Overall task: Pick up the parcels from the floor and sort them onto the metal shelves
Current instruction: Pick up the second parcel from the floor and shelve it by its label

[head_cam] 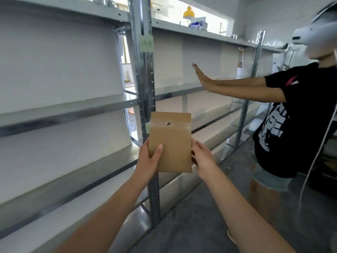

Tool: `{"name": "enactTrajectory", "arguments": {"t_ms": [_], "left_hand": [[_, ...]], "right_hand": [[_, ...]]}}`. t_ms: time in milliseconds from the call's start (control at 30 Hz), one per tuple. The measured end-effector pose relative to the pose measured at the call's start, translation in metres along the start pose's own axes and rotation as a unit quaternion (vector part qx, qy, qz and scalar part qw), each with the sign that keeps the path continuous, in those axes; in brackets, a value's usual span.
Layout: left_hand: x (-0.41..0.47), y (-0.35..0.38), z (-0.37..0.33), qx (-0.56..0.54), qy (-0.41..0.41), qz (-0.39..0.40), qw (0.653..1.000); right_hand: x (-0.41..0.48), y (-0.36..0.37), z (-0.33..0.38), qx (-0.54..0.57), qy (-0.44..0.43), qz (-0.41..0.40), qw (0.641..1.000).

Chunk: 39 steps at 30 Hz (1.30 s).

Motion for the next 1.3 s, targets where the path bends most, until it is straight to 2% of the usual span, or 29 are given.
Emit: {"name": "enactTrajectory", "arguments": {"t_ms": [167,400,533,667,900,1033,1300], "left_hand": [[-0.016,-0.056,-0.026,-0.053,0.001,-0.010,0.999],[-0.038,-0.155,-0.031,-0.029,0.004,-0.106,0.994],[-0.055,-0.216,-0.039,0.010,0.021,-0.146,0.989],[-0.076,-0.275,-0.049,0.015,0.047,-0.191,0.980],[-0.114,-0.355,-0.041,0.024,0.081,-0.275,0.958],[-0.135,-0.387,-0.039,0.060,0.092,-0.332,0.937],[-0.182,-0.443,-0.041,-0.006,0.084,-0.334,0.939]], "right_hand": [[-0.008,0.061,0.029,-0.017,0.015,0.103,0.994],[-0.043,0.158,0.042,-0.011,0.014,0.249,0.968],[-0.066,0.208,0.042,0.028,0.011,0.266,0.963],[-0.093,0.254,0.052,0.065,-0.034,0.288,0.955],[-0.136,0.329,0.067,0.052,-0.093,0.314,0.944],[-0.161,0.364,0.067,0.047,-0.098,0.350,0.931],[-0.213,0.430,0.061,0.110,-0.037,0.412,0.904]]}}
Point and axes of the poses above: each hand's wrist, its own x-axis towards the middle knuckle, its own y-axis out of the palm, z = x × y, the point moved 6 cm from there along x, towards the middle knuckle, and after that the axes turned 6 degrees about -y, right-handed, at the moved point
